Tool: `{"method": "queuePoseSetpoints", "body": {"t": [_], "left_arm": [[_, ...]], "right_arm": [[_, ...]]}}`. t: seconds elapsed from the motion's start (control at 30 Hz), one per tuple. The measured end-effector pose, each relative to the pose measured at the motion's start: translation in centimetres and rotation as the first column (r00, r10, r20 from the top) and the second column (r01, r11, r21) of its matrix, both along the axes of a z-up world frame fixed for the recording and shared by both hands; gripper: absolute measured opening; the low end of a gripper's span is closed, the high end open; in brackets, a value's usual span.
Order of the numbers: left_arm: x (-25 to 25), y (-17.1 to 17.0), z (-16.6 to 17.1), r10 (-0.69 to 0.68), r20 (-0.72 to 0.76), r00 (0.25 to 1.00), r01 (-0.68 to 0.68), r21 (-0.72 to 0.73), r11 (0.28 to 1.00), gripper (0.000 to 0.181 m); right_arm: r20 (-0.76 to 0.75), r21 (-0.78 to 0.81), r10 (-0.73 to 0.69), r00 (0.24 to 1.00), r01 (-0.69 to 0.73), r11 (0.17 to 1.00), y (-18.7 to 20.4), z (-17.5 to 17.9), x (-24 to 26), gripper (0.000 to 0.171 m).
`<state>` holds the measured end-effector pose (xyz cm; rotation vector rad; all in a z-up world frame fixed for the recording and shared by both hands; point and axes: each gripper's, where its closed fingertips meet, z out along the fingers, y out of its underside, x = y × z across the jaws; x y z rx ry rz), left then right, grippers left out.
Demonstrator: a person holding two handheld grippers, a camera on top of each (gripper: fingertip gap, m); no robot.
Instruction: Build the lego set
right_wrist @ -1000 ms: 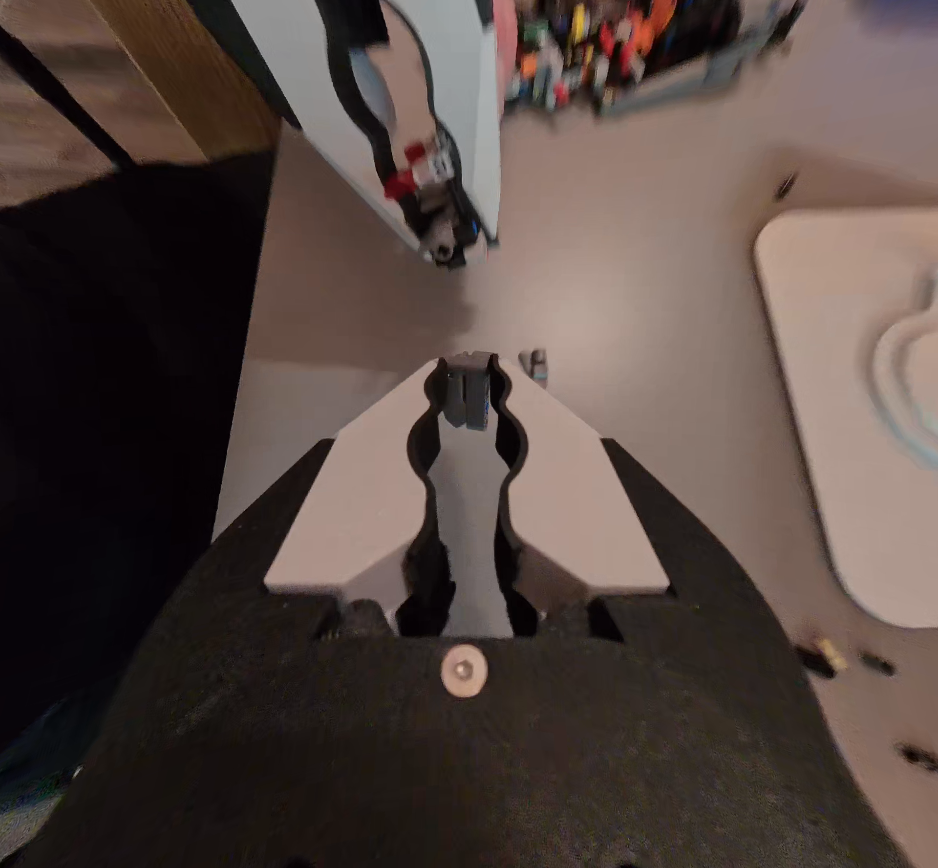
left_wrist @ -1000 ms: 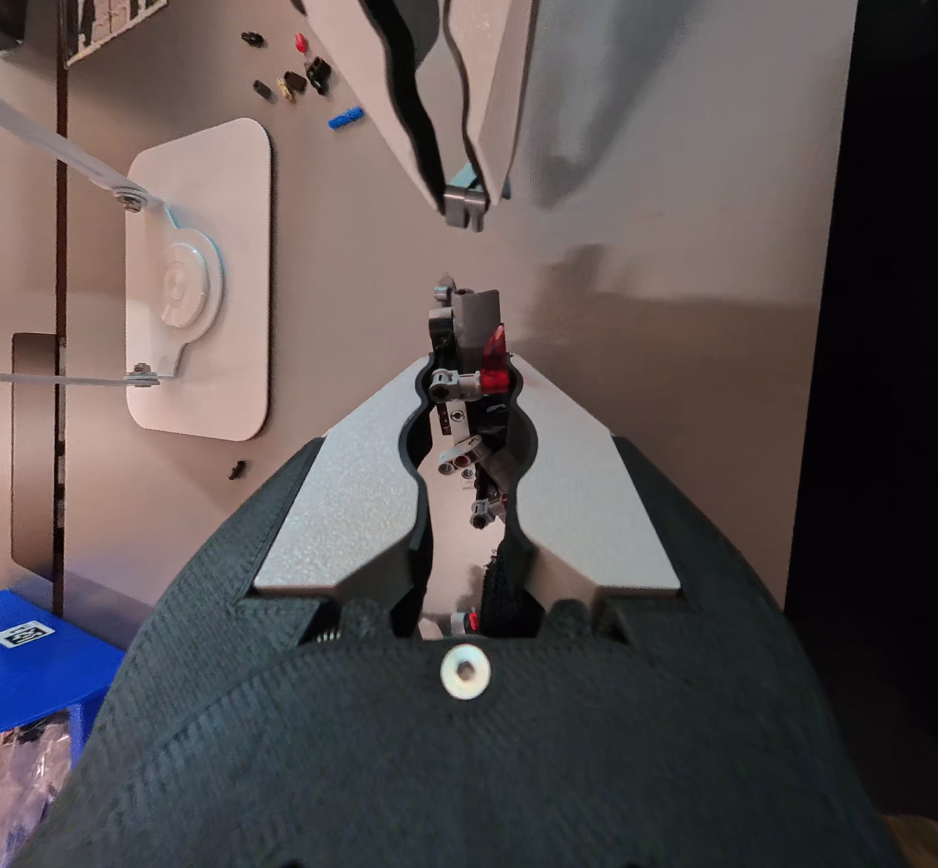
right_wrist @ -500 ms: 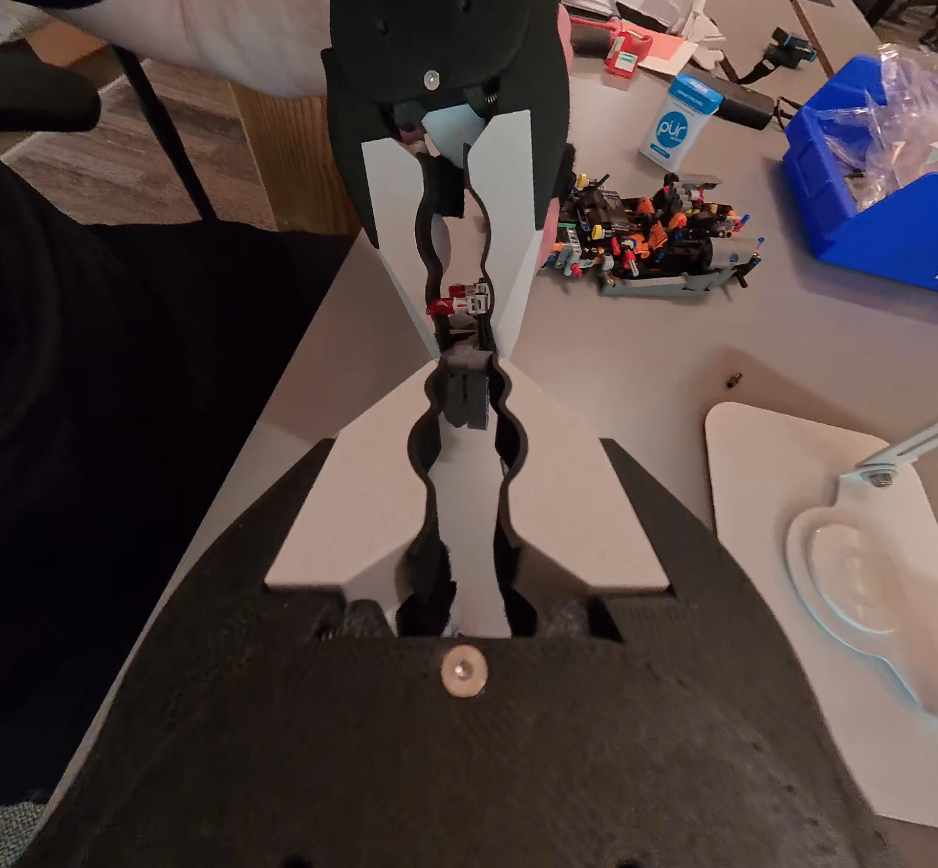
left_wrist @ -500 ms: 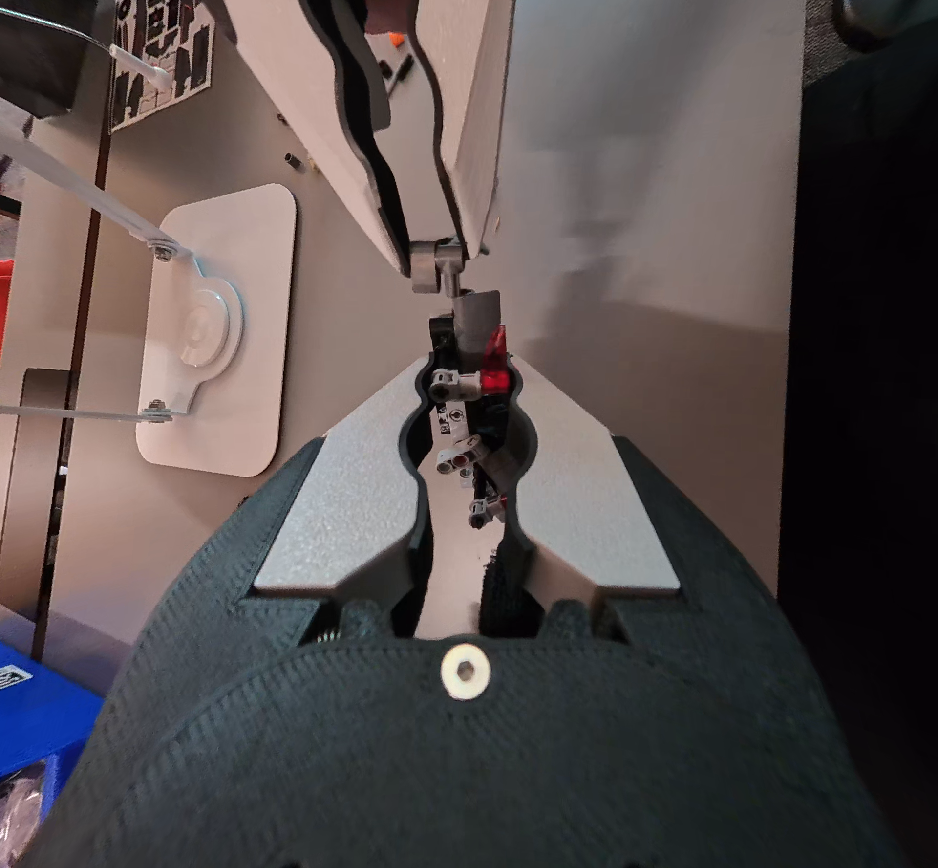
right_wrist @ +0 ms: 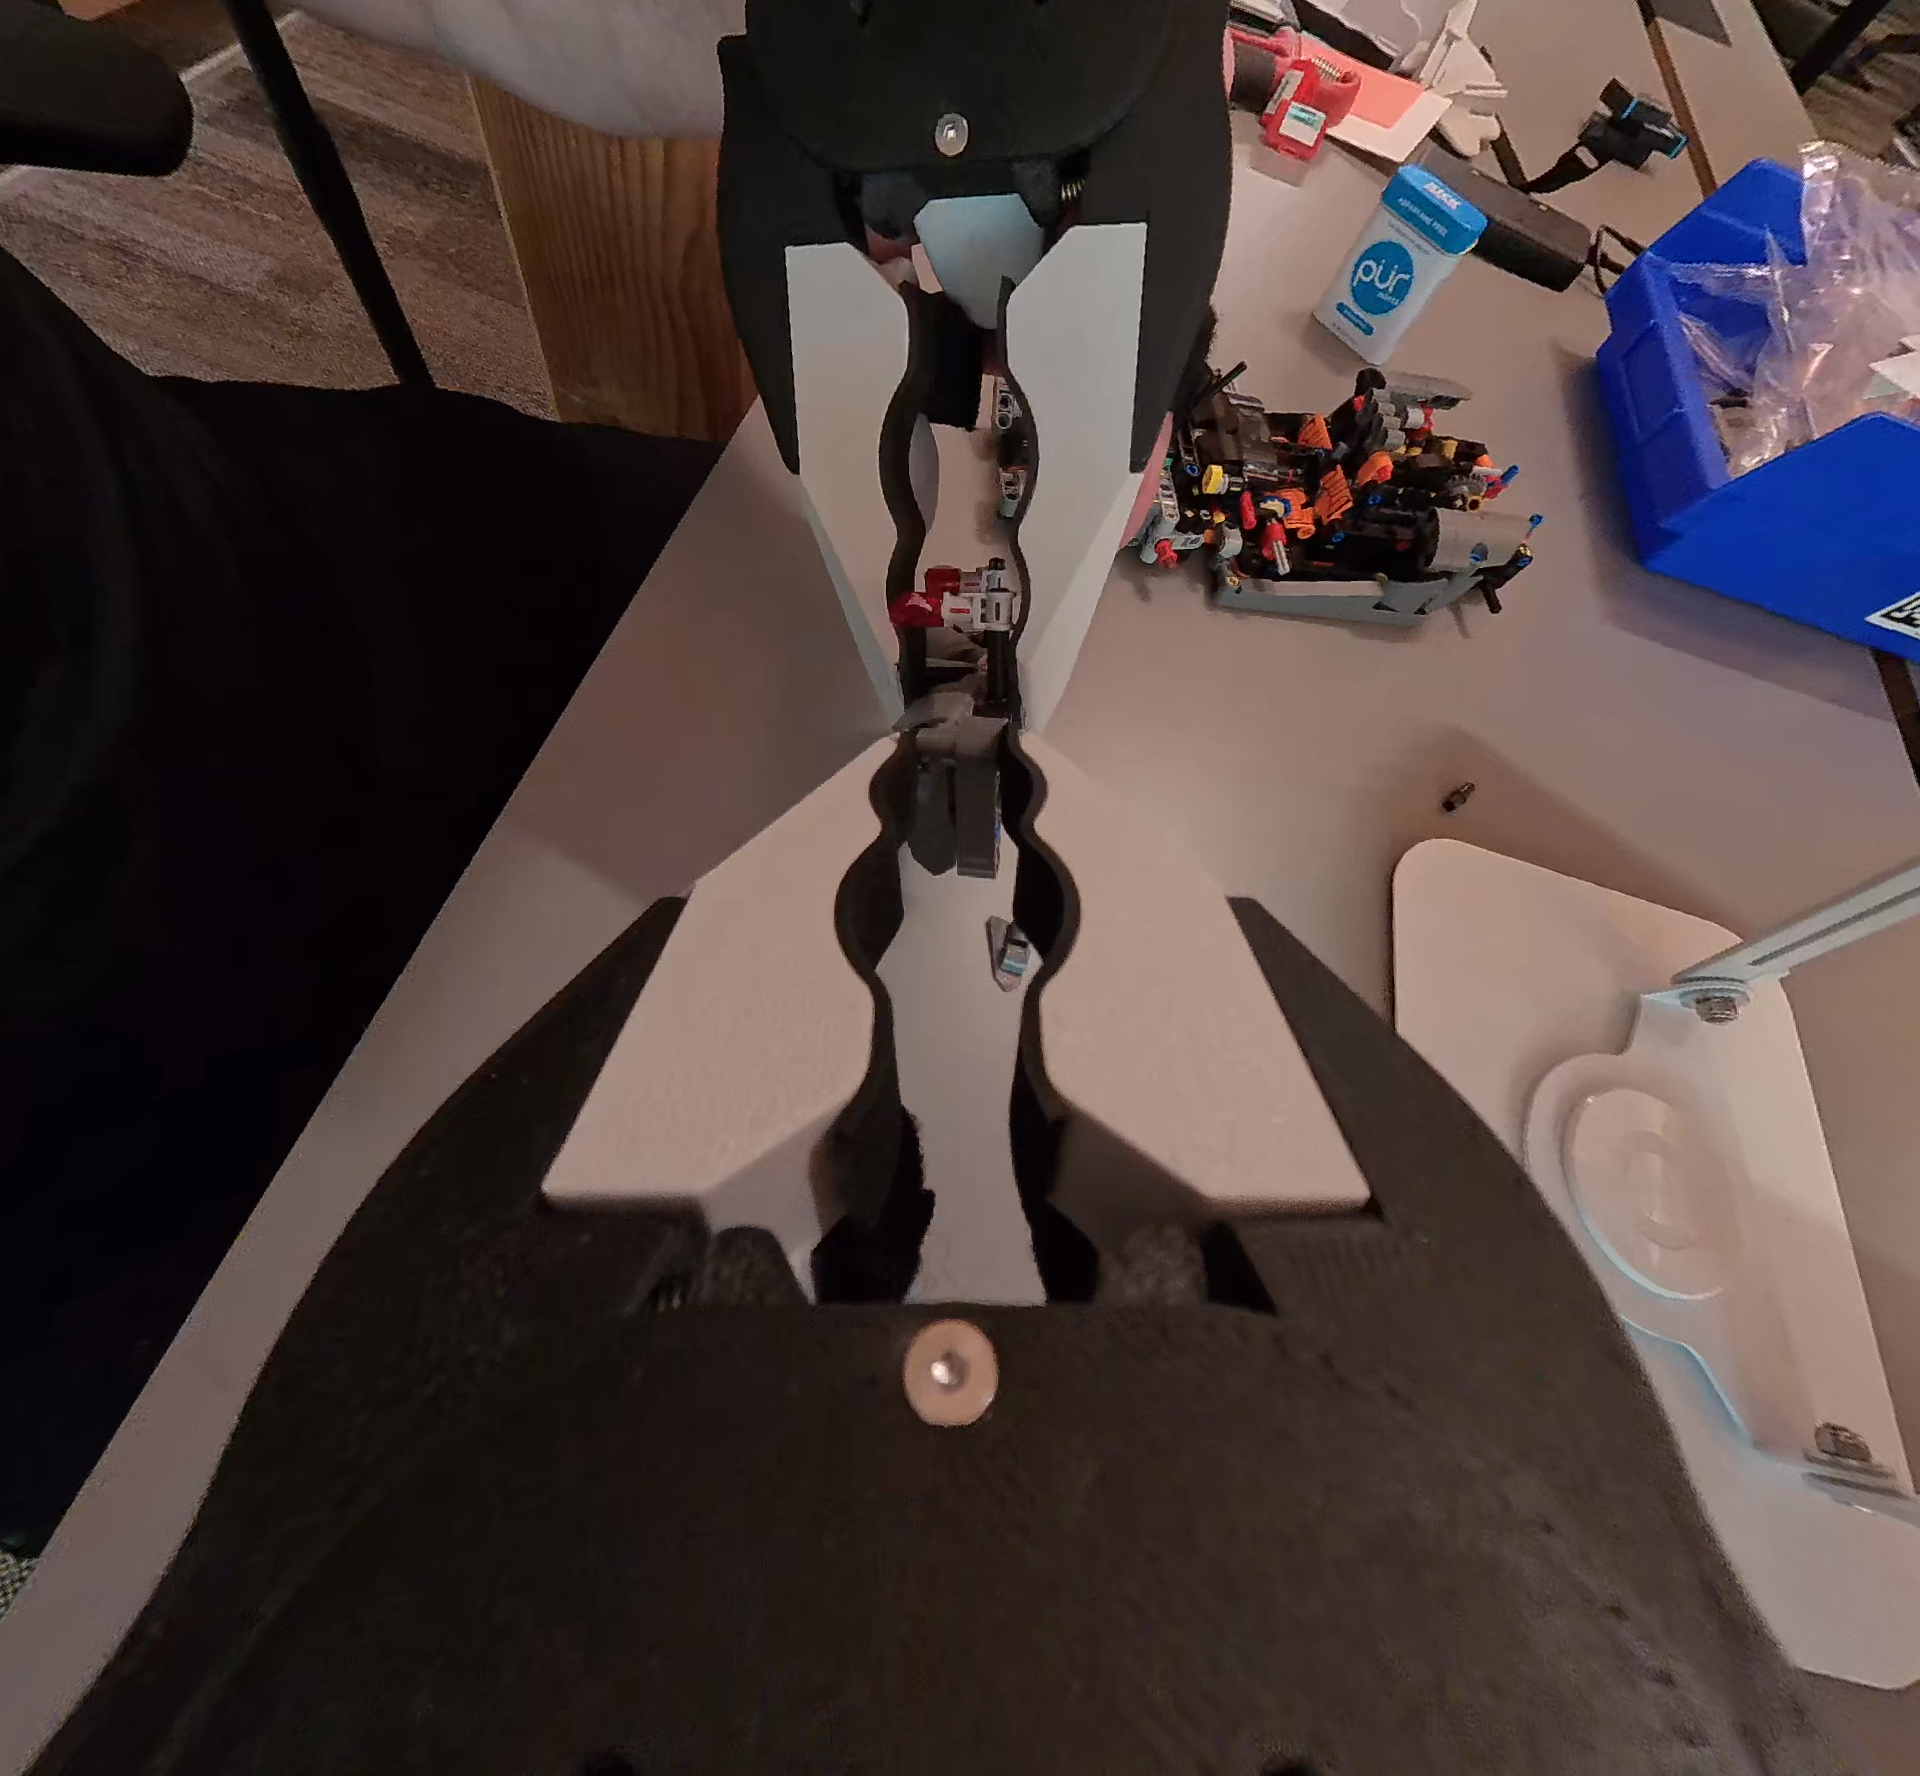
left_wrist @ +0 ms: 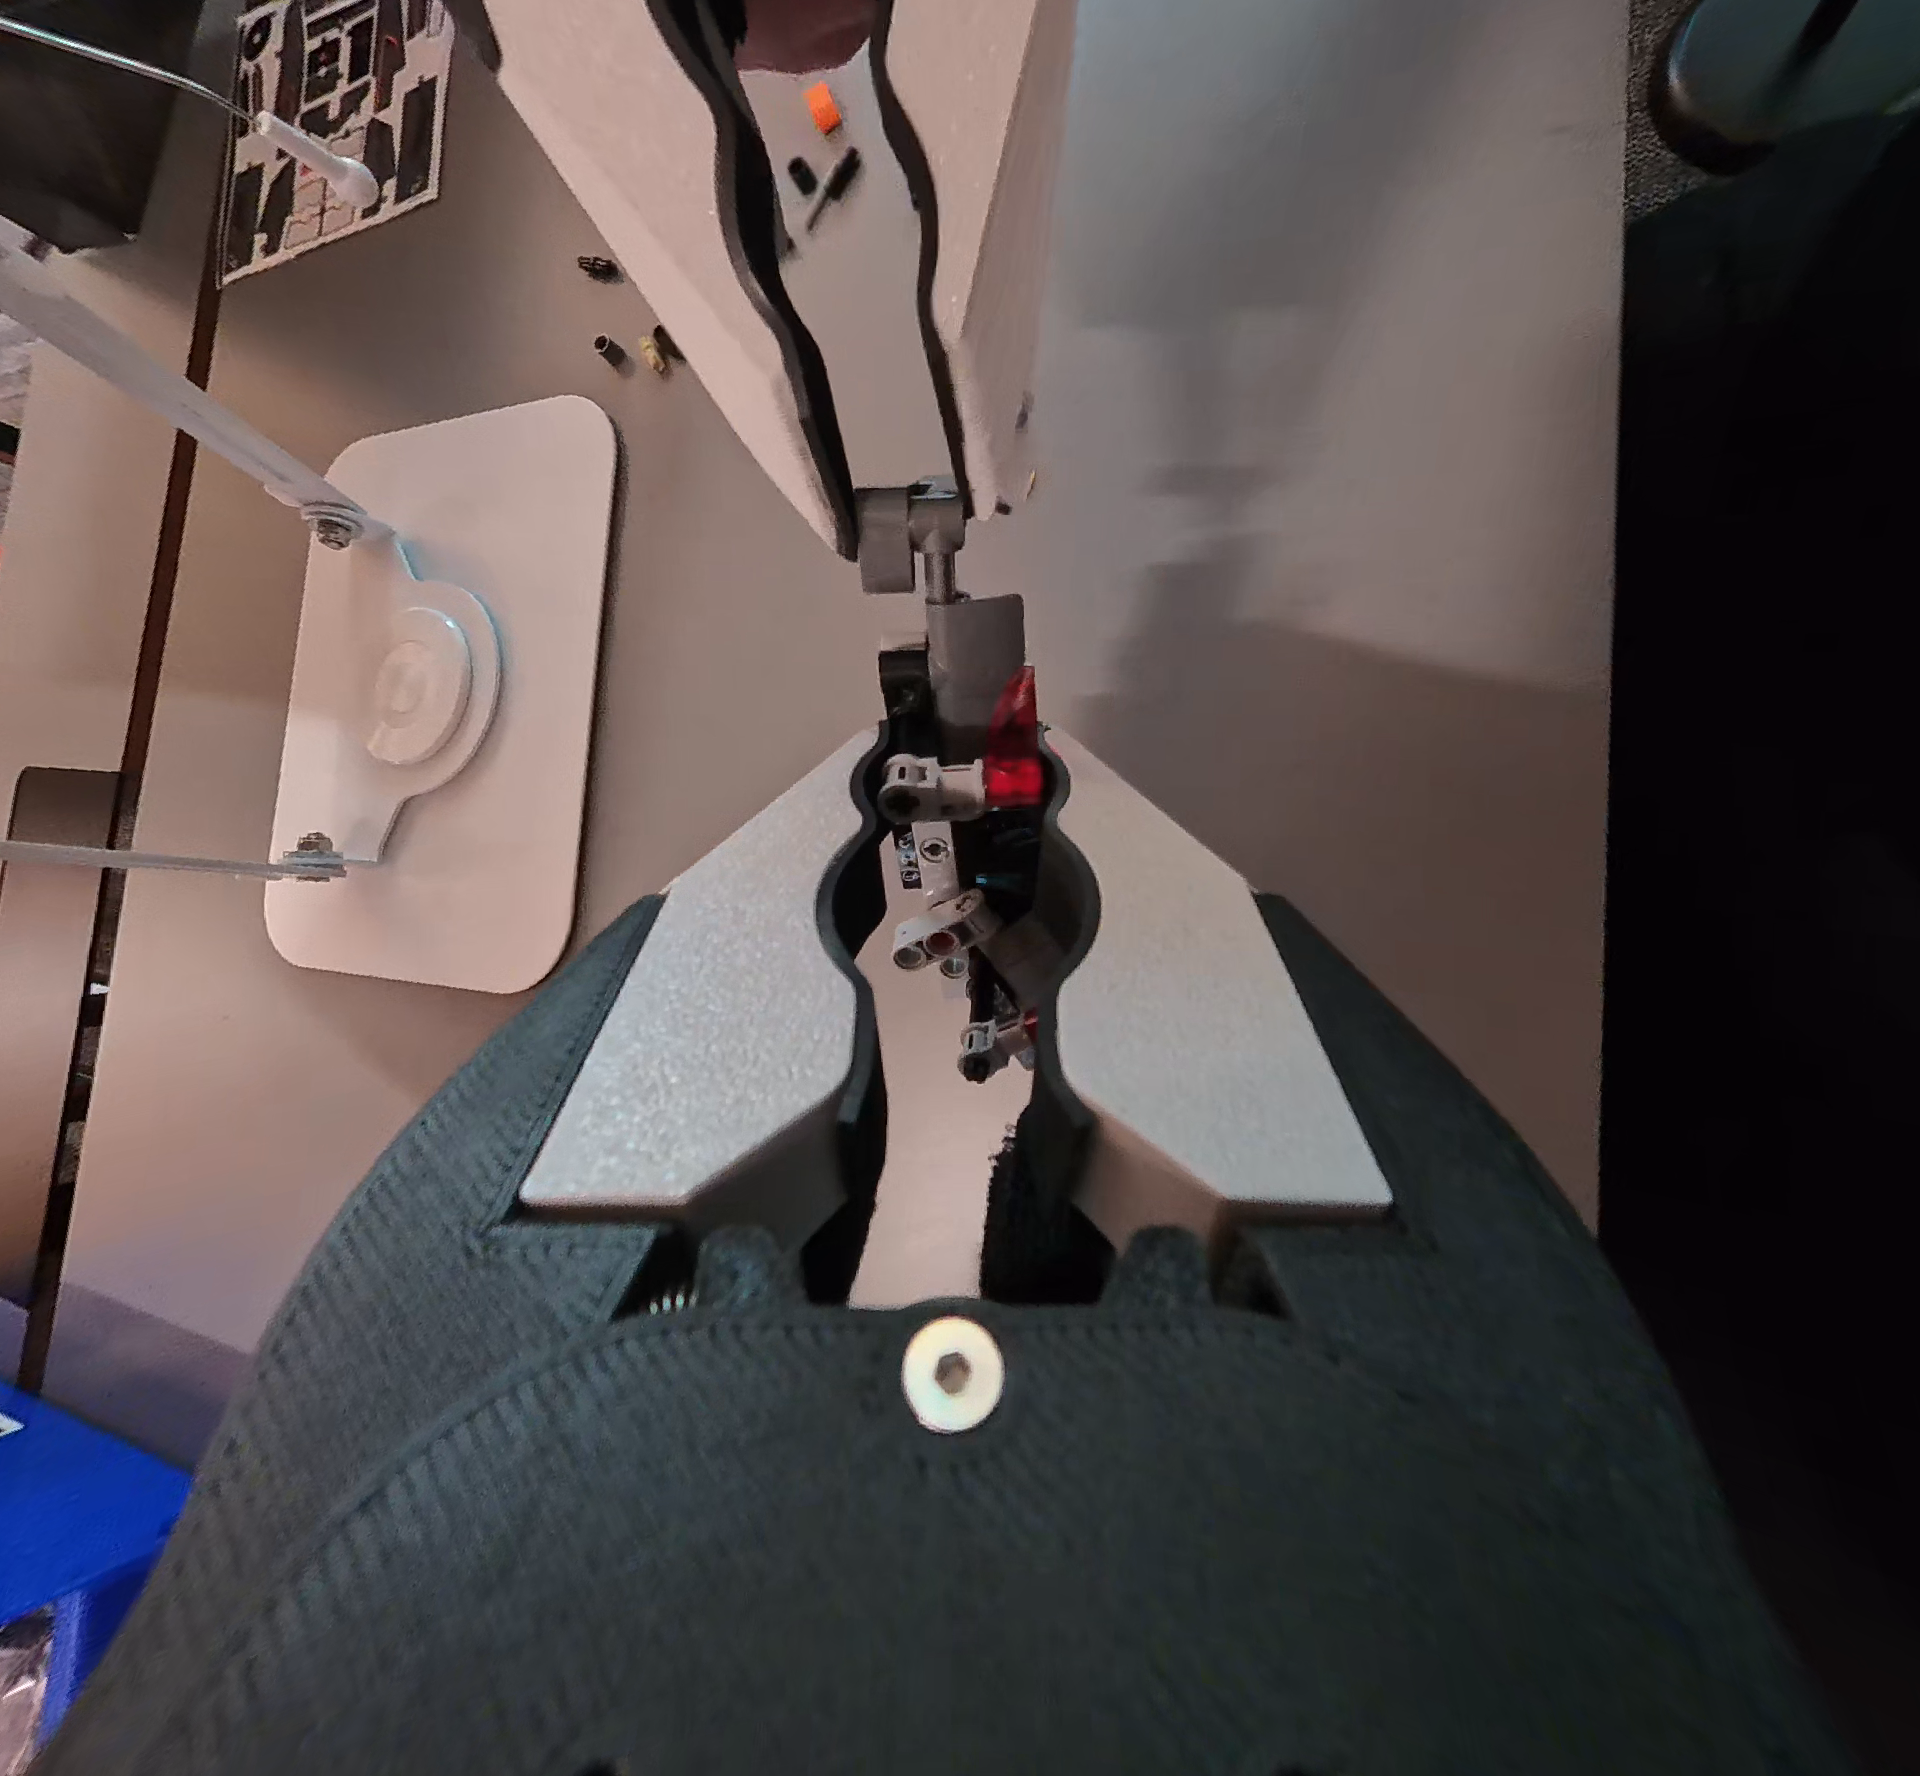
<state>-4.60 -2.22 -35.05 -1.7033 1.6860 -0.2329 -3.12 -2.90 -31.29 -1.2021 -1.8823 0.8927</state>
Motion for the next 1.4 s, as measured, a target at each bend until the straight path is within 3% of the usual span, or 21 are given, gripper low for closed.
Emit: {"method": "queuePoseSetpoints", "body": {"t": [0.6,1.4], "left_arm": [[0.2,0.8,0.3,0.009,-0.059,0.998,-0.003,0.101,0.995,0.021],[0.7,1.6,1.4,0.023,-0.016,1.000,-0.020,0.161,0.987,0.020]], "right_arm": [[0.020,0.044,-0.014,1.000,0.013,0.999,0.4,-0.1,0.3,0.013],[-0.103,0.113,-0.013,0.995,0.025,0.993,1.0,0.8,0.5,0.011]]}}
